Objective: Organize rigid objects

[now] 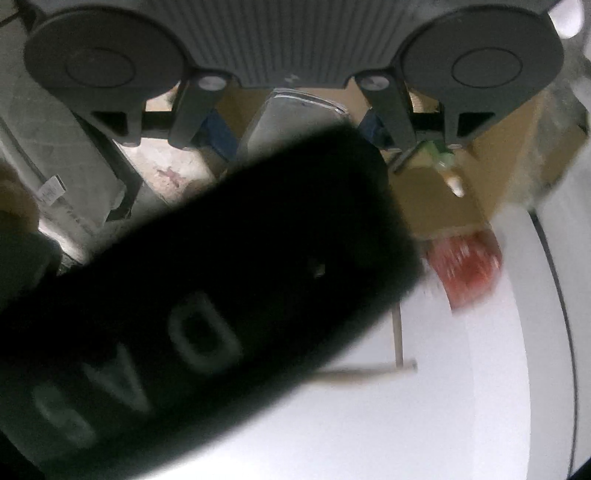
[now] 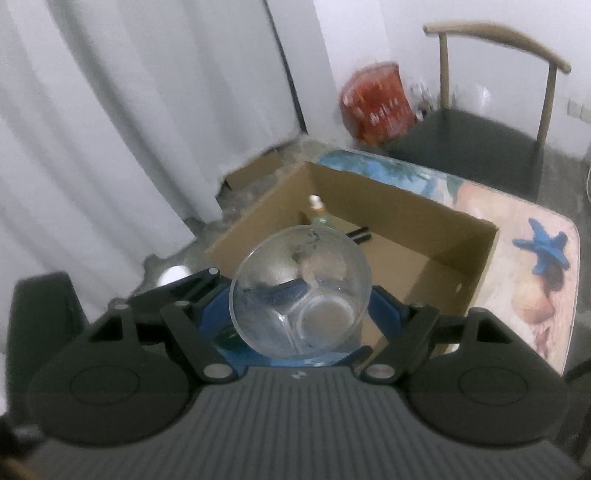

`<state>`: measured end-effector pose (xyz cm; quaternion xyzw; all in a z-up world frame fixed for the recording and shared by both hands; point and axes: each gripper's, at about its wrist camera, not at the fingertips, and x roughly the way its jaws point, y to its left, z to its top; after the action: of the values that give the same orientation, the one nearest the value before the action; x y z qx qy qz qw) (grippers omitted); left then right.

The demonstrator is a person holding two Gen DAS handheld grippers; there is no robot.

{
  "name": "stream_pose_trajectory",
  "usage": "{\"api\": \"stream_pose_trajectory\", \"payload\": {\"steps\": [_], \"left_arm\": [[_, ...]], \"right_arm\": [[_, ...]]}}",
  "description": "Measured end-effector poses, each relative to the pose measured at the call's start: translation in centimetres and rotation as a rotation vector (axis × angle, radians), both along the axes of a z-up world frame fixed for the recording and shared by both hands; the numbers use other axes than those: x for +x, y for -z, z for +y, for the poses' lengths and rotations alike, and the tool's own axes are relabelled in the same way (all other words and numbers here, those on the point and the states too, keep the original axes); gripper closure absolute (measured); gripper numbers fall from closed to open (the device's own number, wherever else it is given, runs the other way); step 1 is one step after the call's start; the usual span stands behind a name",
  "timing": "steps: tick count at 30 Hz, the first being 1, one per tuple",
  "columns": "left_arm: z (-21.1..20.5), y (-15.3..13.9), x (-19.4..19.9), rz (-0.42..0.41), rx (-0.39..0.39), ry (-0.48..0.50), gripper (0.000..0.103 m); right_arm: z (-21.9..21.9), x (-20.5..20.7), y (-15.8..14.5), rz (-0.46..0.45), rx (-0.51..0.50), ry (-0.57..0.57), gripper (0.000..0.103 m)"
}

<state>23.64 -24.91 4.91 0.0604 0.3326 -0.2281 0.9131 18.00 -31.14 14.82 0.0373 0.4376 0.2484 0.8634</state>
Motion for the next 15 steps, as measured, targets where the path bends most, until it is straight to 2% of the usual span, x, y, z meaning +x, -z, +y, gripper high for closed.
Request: {"api": "stream_pose_trajectory", "payload": {"steps": [8, 11, 15], "left_arm": [[-2.5, 3.8, 11.8, 0.235, 0.019, -0.025, 0.035], [-3.4, 5.1, 14.6, 0.287, 0.035, -0.038, 0.035], [-4.1, 6.7, 17.2, 0.354, 0.031, -0.061, 0.035]], "right_arm": [[-1.1, 13.2, 5.5, 0.219, 0.022, 0.014, 0.023], [-1.5, 16.4, 7.4, 0.275, 0.049, 0.015, 0.023], [-1.8, 18.7, 9.5, 0.330, 0.068, 0.013, 0.024]]}}
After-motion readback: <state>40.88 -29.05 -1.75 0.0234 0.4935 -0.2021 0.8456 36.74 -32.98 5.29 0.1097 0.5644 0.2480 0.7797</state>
